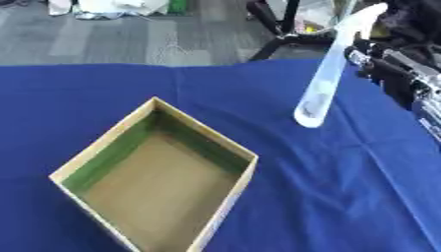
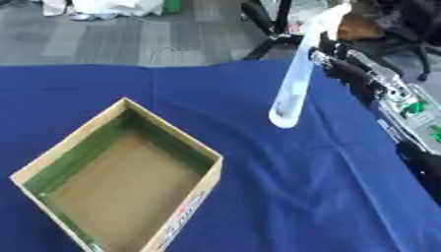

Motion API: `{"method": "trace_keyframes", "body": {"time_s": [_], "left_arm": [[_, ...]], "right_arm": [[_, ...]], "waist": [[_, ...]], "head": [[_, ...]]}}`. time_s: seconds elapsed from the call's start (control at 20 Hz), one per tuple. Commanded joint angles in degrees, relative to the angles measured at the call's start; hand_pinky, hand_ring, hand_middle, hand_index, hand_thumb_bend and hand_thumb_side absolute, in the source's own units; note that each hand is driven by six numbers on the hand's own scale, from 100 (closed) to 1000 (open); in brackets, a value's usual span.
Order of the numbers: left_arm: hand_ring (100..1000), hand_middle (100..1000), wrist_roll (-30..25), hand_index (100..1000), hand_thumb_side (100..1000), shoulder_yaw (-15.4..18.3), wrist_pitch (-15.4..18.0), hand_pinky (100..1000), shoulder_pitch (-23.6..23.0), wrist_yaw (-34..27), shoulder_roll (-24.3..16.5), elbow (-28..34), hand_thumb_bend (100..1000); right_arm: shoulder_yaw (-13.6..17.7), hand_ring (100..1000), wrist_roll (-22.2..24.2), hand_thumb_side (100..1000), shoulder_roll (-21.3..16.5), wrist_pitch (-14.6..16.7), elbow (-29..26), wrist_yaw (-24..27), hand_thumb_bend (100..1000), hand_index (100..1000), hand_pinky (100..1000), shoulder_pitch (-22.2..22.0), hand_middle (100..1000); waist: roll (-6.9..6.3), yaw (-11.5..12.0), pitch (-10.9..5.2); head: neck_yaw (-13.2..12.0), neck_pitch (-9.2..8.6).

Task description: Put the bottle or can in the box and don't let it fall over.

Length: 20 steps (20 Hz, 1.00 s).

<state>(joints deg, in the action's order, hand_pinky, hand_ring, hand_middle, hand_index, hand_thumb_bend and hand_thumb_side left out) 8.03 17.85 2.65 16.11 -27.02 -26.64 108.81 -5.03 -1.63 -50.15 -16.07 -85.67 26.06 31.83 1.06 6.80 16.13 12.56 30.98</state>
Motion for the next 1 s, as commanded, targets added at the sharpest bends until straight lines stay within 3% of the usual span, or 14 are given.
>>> {"method": "trace_keyframes", "body": {"time_s": [0.05,1.0], "left_arm": [[1000,1000,-0.2,730,592,0.2,0.3,933,0.8,-0.2,-1.1,0.8,508],[1000,1000,-0.5,730,594,0.2,0.4,935,1.3,-0.3,-1.0,0.8,504]], "right_arm": [[0.7,1000,-0.1,548,-2.6,0.4,0.1,0.3,100,1000,994,1.2,1000],[0.9,1000,-1.9,559,-2.5,1.1,2.6,1.2,100,1000,992,2.9,1000]], "waist": [[-0.23,0.1,-0.66],[-0.27,0.6,0.32]], "head": [[0.3,-1.31],[0.5,-2.36]]}}
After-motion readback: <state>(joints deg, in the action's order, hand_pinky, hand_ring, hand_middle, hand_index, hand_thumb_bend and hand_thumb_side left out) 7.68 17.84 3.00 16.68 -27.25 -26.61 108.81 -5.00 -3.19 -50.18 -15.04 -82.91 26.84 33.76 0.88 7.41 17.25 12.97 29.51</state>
